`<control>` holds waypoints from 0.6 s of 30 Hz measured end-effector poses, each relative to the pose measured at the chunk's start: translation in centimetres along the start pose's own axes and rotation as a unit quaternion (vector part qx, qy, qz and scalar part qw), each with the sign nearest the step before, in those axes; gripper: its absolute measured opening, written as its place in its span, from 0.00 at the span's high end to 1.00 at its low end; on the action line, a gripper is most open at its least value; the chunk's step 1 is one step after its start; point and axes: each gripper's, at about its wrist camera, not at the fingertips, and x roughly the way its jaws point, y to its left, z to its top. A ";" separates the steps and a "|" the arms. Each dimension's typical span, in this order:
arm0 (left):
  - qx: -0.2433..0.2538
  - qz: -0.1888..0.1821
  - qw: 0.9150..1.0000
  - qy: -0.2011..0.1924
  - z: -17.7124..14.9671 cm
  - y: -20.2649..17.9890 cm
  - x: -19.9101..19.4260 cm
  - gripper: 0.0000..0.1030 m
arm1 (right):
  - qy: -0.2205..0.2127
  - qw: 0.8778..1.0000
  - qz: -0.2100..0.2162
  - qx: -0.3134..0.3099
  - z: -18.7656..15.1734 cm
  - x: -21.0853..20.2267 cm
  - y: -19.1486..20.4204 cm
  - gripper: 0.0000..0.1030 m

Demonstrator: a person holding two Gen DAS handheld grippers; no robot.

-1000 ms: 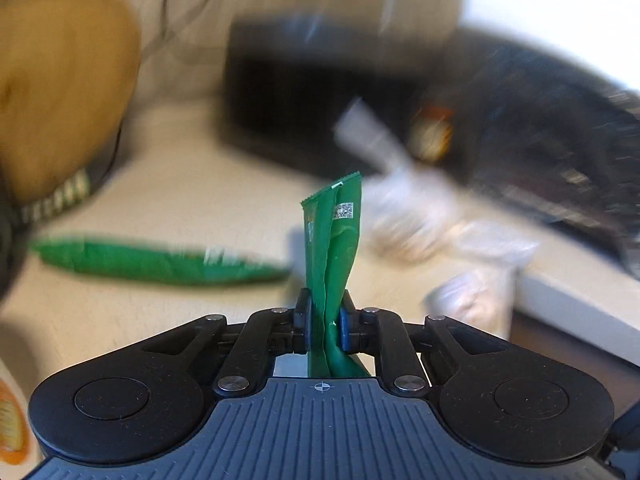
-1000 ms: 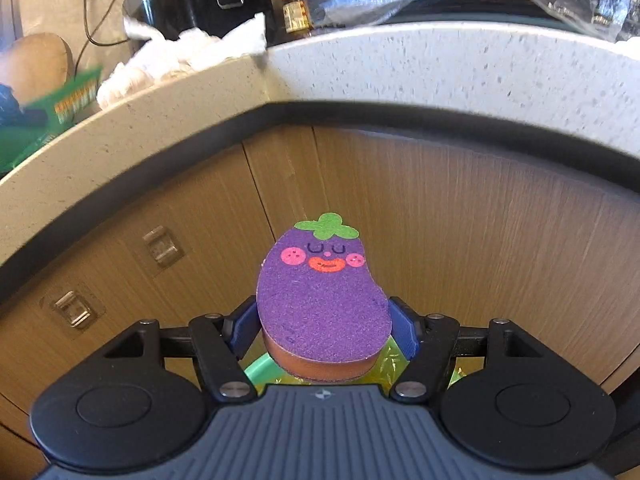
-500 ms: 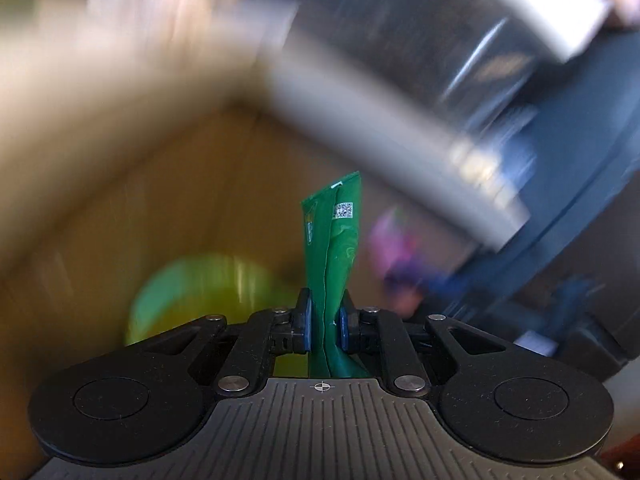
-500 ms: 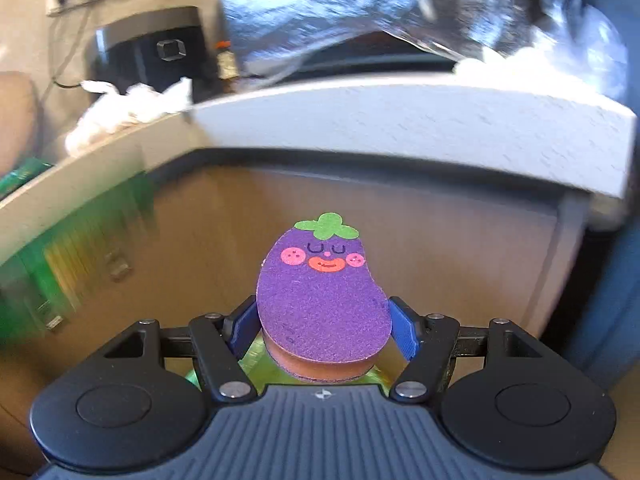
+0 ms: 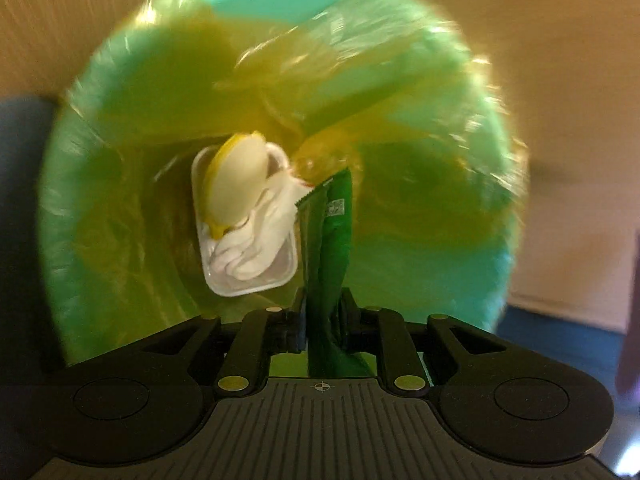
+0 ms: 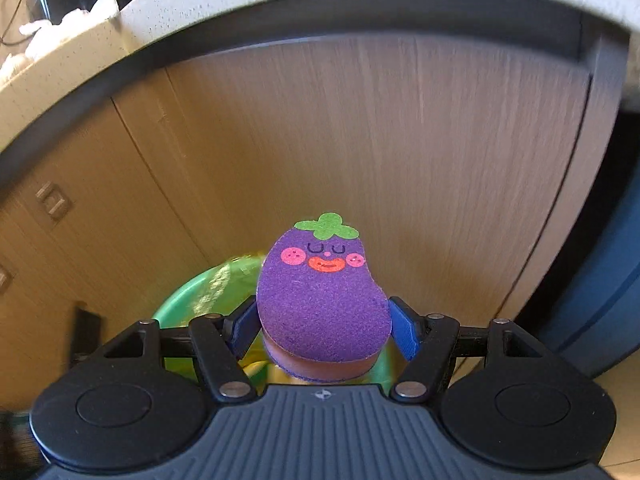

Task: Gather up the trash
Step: 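Lower both tools into the bin and release the eggplant sponge and green packet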

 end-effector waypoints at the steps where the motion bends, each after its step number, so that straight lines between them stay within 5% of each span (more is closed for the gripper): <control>1: -0.012 0.007 1.000 0.000 -0.1 0.6 0.3 0.79 | 0.003 1.000 0.001 0.004 0.1 0.2 -0.3 0.34; 8: -0.018 -0.025 0.999 -0.011 0.6 1.4 -0.7 0.79 | 0.027 1.000 0.011 0.003 -0.5 1.2 -0.6 0.34; 14: 0.073 -0.027 0.997 -0.029 0.3 1.1 -5.1 0.79 | 0.083 0.995 0.048 0.004 -0.3 2.9 0.2 0.34; 18: 0.123 -0.019 0.992 -0.003 -0.3 0.0 -3.7 0.79 | 0.146 0.987 0.060 0.025 0.6 5.7 1.1 0.34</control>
